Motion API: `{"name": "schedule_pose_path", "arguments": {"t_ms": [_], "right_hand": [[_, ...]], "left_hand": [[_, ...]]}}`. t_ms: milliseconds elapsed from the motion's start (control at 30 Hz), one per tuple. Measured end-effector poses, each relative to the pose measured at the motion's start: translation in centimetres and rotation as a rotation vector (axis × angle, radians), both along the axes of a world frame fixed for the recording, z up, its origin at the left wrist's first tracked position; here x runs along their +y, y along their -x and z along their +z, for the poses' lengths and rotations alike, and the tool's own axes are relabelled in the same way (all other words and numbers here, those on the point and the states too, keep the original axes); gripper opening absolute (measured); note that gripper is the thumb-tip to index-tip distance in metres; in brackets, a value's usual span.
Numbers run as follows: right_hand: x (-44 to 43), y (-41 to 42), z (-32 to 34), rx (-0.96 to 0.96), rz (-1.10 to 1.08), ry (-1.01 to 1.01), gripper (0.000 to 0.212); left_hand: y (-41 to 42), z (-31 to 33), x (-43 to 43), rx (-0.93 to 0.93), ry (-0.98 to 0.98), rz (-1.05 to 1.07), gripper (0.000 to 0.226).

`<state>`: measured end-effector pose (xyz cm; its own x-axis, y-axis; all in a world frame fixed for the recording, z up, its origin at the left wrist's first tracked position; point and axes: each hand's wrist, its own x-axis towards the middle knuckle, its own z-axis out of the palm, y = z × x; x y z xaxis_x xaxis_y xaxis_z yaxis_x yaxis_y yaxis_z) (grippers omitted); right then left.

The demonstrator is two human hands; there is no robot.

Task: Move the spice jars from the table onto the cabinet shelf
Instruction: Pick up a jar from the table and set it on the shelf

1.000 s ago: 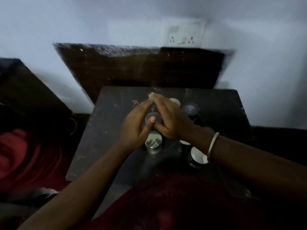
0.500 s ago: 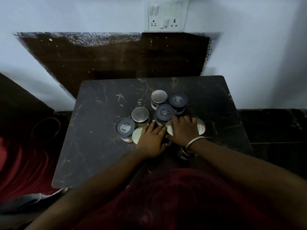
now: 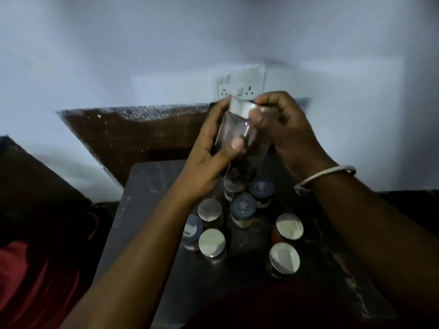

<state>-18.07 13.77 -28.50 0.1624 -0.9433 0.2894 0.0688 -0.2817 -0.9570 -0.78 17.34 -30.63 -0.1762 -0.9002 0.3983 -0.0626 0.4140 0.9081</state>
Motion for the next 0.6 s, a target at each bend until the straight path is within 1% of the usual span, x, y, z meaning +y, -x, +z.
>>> {"name": "schedule_pose_path", "arguments": {"t_ms": [33,67,133,167,200,267,300,367,400,467,500,533,600], "right_hand": [[0.5,-0.4,1.7,-0.12,0.039,0.02,0.055],[1.0,-0.8,3.2,-0.212,0.078,0.033,0.063],[1.9,-1.5,5.5,-0.34,0.156,0.052,0.082],[2.3,-1.7,6.4,-0.38,0.212,0.066,0.087],[2.7,-1.7,6.9,-0.404,0.252,0.091,0.087],[3.0,-1.7,7.5,-0.38,0.257,0.139,0.076],[3.2,-1.7,7.6,-0.362,0.248,0.151,0.07],[3.5,-1.8,7.7,-0.356,0.243,0.183,0.069],[3.6,-2.0,7.6,-0.357,0.244,0.189,0.069],[3.9,-2.2,7.7,-0.383,0.284,0.187,0.068],[4.0,-2.1,7.8,-0.403,0.311,0.185,0.066],[4.1,-1.9,7.8,-0.413,0.319,0.187,0.065],[4.4,-1.8,8.0,-0.385,0.259,0.223,0.065]], "left_hand": [[0.2,2.3,0.2,0.037,0.039,0.006,0.068],[0.6,4.2,0.5,0.089,0.055,0.003,0.07],[1.4,7.2,1.5,0.224,0.065,-0.002,0.074],[1.7,8.4,2.0,0.306,0.054,-0.003,0.077],[2.0,9.1,2.6,0.393,0.02,-0.018,0.081],[2.4,10.1,3.4,0.541,-0.054,-0.079,0.095],[2.5,10.2,3.8,0.592,-0.088,-0.108,0.099],[2.7,10.2,4.2,0.642,-0.128,-0.146,0.102],[2.7,10.1,4.4,0.656,-0.134,-0.137,0.101],[2.7,9.8,4.4,0.64,-0.164,-0.088,0.09],[2.6,9.7,4.4,0.576,-0.14,-0.043,0.081],[2.5,9.6,4.3,0.47,-0.098,0.039,0.071],[2.0,9.3,4.2,0.265,0.023,0.244,0.055]]}}
